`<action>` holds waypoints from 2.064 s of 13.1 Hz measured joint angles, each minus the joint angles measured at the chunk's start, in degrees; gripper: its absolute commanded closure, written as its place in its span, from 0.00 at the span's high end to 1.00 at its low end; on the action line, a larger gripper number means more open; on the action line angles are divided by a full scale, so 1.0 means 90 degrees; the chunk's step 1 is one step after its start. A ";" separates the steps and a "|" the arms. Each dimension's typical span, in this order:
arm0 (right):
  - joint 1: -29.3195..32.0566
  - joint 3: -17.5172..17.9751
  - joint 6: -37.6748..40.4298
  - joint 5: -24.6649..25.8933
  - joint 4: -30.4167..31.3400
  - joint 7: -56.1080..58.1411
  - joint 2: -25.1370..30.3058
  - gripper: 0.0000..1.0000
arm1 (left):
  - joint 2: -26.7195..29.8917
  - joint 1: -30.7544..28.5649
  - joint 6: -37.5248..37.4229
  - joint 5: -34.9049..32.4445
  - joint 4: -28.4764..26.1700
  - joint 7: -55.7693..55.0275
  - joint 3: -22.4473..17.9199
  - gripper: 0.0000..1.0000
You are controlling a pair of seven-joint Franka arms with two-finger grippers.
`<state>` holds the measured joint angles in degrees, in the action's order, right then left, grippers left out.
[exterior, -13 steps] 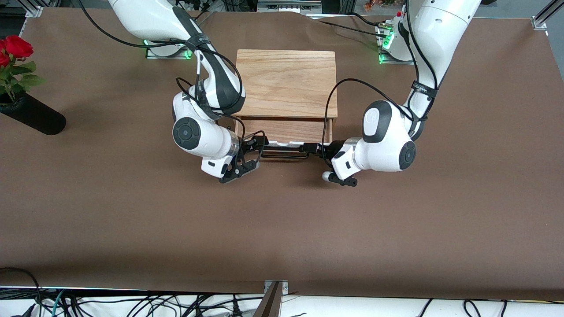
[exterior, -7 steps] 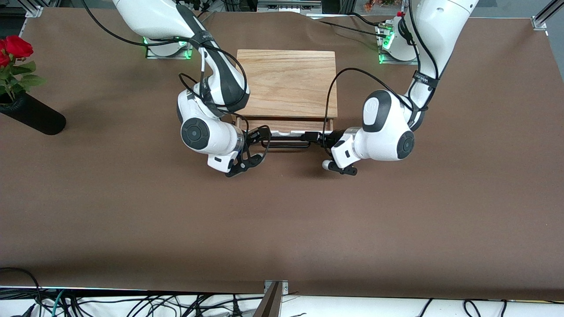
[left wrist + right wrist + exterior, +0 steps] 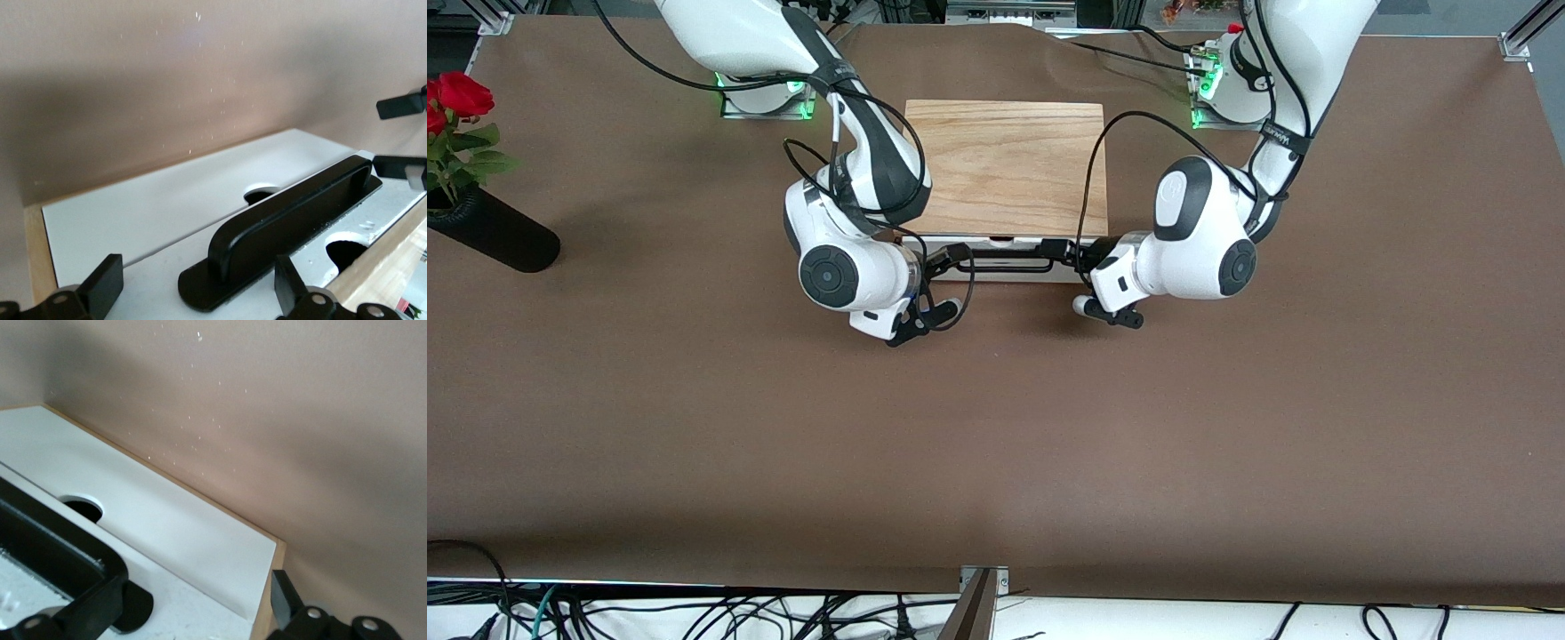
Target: Close drawer with both arms simultaneously
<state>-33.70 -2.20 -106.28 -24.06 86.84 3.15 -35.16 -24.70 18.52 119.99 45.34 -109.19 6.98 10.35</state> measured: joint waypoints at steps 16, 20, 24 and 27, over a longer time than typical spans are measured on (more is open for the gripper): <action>0.0226 -0.0516 0.0183 0.0070 -0.0807 0.0003 -0.0006 1.00 | 0.1434 -0.1537 0.0181 0.0000 -0.0412 0.0104 -0.0091 1.00; 0.0278 -0.1442 0.0142 0.0151 -0.1264 0.0018 -0.0003 1.00 | 0.1783 -0.1778 -0.0135 -0.0059 -0.0412 0.0131 -0.0282 1.00; 0.0294 -0.2342 0.0220 0.0159 -0.1490 0.0023 0.0020 1.00 | 0.2171 -0.1914 -0.1192 -0.1427 0.0174 0.0164 -0.1010 1.00; 0.0286 -0.2948 0.0355 0.0159 -0.1622 0.0024 0.0108 1.00 | 0.2306 -0.1901 -0.1645 -0.2685 0.0715 0.0159 -0.1091 1.00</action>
<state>-31.13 -28.72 -103.09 -22.62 72.24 3.37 -34.19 -3.95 1.41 105.18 21.17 -102.76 8.41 0.53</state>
